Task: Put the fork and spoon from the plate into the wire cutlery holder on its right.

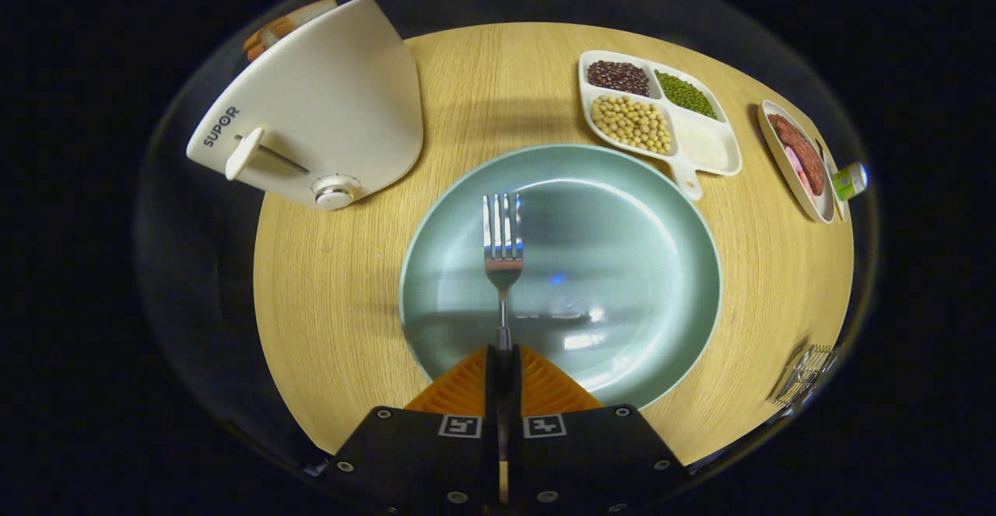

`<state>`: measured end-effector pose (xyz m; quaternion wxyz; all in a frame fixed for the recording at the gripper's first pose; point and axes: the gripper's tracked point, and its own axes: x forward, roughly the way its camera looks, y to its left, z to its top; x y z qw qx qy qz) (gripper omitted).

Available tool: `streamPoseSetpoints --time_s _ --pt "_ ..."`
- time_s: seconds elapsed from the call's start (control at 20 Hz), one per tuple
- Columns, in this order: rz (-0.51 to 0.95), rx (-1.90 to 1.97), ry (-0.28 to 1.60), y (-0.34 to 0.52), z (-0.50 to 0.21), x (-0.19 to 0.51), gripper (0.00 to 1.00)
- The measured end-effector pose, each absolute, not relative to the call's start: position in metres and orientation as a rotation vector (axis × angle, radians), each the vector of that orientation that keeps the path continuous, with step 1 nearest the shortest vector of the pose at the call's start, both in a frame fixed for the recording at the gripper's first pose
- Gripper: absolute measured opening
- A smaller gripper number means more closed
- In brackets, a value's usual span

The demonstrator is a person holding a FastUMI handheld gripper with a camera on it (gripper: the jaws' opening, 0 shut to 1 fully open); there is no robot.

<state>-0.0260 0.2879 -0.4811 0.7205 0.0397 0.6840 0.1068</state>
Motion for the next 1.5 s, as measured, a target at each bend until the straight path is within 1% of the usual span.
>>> streamPoseSetpoints --time_s 0.3,0.5,0.75,1.15,1.5 --pt "0.261 0.155 1.369 0.242 -0.419 -0.011 0.05" --pt "0.228 0.150 1.291 0.183 -0.383 -0.013 0.05" --pt "0.156 0.168 1.246 0.093 -0.353 -0.035 0.05" --pt "-0.002 0.229 1.232 -0.040 -0.346 -0.080 0.05" --pt "-0.025 0.202 1.316 -0.108 -0.364 -0.129 0.05"
